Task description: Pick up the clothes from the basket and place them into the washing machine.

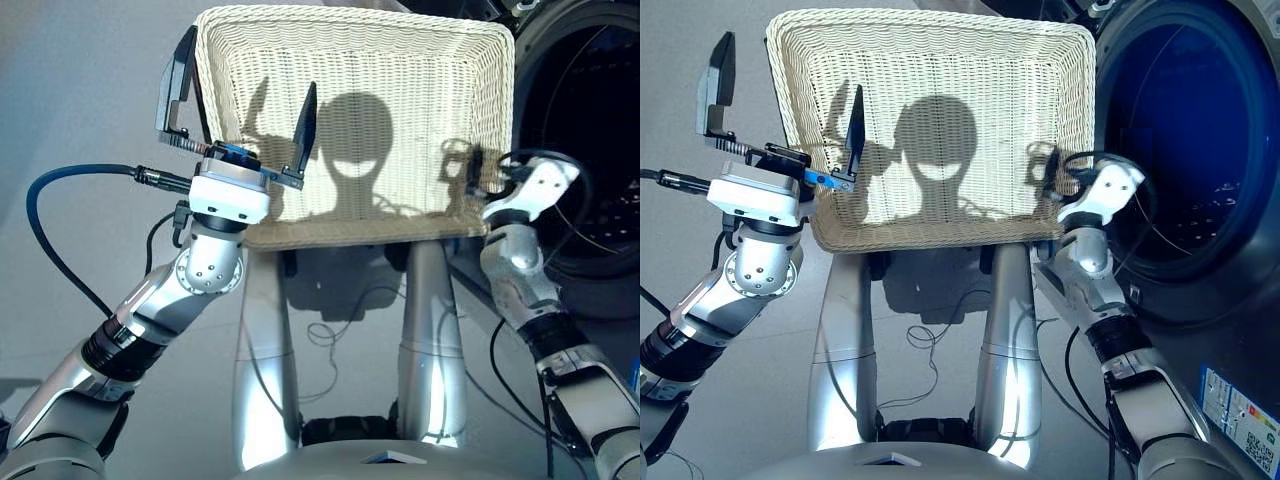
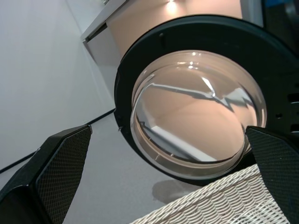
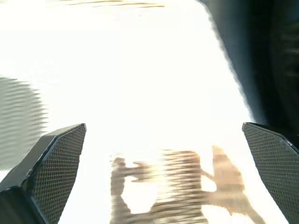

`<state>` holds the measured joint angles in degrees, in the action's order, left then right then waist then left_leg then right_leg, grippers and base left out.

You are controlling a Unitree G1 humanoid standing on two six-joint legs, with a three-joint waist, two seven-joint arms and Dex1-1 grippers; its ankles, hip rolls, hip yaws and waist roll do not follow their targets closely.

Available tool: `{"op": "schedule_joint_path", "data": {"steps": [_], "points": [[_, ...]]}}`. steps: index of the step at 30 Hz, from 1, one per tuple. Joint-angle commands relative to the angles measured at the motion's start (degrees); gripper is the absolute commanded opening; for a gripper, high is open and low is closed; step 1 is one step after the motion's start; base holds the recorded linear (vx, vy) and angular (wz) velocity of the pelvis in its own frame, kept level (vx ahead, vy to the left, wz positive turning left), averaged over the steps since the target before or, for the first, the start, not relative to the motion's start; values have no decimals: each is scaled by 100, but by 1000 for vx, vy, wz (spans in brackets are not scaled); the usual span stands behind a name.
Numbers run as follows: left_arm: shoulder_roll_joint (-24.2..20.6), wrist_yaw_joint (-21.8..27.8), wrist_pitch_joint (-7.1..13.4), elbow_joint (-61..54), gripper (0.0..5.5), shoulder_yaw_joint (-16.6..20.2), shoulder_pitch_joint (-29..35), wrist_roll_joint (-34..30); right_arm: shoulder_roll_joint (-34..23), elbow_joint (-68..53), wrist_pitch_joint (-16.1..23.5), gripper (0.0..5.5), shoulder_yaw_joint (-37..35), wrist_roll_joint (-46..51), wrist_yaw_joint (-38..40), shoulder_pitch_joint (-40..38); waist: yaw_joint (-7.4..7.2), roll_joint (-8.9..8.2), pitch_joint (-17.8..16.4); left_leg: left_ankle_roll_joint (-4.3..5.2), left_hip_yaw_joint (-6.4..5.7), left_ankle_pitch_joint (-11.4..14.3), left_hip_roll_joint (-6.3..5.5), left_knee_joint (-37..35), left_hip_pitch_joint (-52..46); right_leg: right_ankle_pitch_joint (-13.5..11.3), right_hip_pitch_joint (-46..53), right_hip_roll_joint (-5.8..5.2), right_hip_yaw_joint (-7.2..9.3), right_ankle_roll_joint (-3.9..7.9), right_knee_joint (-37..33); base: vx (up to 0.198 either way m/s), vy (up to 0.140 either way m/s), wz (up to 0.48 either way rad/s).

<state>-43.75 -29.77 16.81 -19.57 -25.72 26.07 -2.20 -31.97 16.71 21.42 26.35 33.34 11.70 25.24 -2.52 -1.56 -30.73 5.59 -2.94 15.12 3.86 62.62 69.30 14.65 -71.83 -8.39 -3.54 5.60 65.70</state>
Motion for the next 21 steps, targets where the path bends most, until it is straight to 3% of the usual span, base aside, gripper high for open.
{"op": "schedule_joint_path", "data": {"steps": [1,8,13,16,19,21], "points": [[159,66,360,-167,550,-42,45,-204,-226,-609,-4,550,343,-65,-799,-16,-26,-55,94,-161,286,-437,17,-953,-673,-510,527,21,82,92,-941,0,0,0],[312,565,542,51,550,-132,38,-38,-248,-255,-310,550,747,-251,-1436,-519,17,-102,94,-163,251,-386,7,-1590,-1933,-456,1800,-60,225,148,-1469,57,-4,6],[978,1527,601,1094,550,-198,-508,1318,126,893,-518,550,323,-459,-1393,-1084,45,-124,94,-163,169,-451,-53,-2291,-3170,-556,3139,-163,405,170,-2217,132,-11,102],[1440,2317,443,2098,550,-136,-844,2315,455,1874,-627,550,-76,-713,-1325,-1222,98,-97,94,-173,160,-498,-78,-2696,-4036,-613,4102,-234,552,174,-2713,148,-2,61],[1672,2948,244,2804,550,-38,-1121,2829,564,2422,-722,550,-244,-1398,-1216,-1290,110,-107,120,-171,165,-520,-95,-3067,-4742,-653,4841,-223,641,180,-3126,116,17,114],[1874,3159,74,3568,550,65,-1345,2906,583,2717,-850,550,-343,-1867,-1197,-1353,103,-119,312,-158,190,-582,-105,-3394,-5082,-718,5188,-188,679,202,-3441,137,16,84]]}}
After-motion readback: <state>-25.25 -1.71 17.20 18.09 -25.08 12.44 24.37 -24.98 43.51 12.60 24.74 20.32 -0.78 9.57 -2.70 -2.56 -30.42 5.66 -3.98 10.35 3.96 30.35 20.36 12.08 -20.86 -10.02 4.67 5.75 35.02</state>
